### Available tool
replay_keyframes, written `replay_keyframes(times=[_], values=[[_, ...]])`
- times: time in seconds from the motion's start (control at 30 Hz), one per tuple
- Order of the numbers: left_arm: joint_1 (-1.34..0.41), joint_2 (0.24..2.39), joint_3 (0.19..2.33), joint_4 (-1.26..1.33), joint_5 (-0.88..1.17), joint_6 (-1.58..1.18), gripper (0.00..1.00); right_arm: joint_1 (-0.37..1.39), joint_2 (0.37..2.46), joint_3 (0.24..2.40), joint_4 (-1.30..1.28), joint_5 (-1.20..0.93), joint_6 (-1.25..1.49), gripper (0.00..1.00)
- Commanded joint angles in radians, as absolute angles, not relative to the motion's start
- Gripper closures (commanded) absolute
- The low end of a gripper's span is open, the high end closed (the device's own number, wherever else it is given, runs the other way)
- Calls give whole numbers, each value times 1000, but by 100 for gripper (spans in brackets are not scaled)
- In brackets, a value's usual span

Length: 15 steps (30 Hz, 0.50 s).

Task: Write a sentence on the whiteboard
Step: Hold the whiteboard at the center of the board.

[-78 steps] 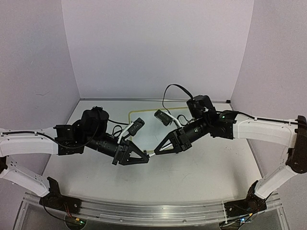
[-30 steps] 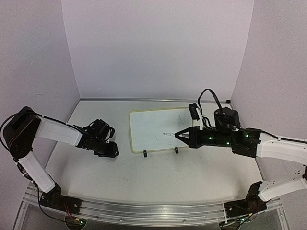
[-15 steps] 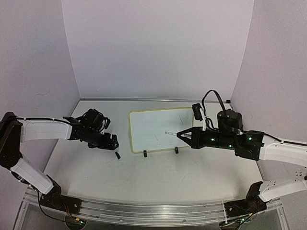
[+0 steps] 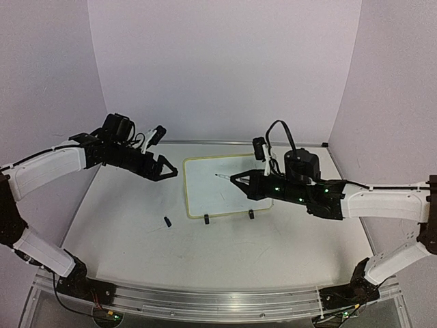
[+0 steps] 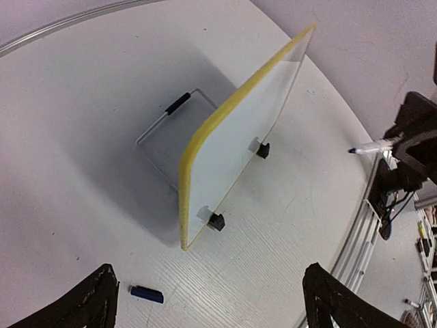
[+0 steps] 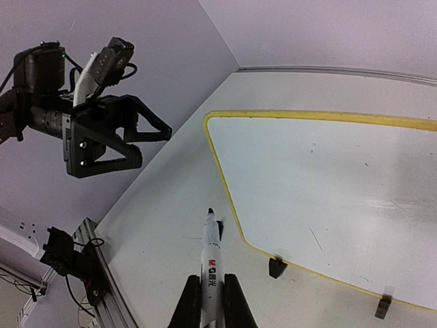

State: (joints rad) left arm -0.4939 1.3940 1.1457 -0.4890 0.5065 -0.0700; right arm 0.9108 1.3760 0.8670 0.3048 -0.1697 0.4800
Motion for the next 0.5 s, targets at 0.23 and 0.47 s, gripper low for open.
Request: replay_keyframes(times=[0.23,0.47], values=[[-451,1633,1380,-487,710,159,22,917,1694,1136,488,-230,447,100],[-451,1676,1378,-413,735,161,44,917,1743,1162,496,-185,456,100]])
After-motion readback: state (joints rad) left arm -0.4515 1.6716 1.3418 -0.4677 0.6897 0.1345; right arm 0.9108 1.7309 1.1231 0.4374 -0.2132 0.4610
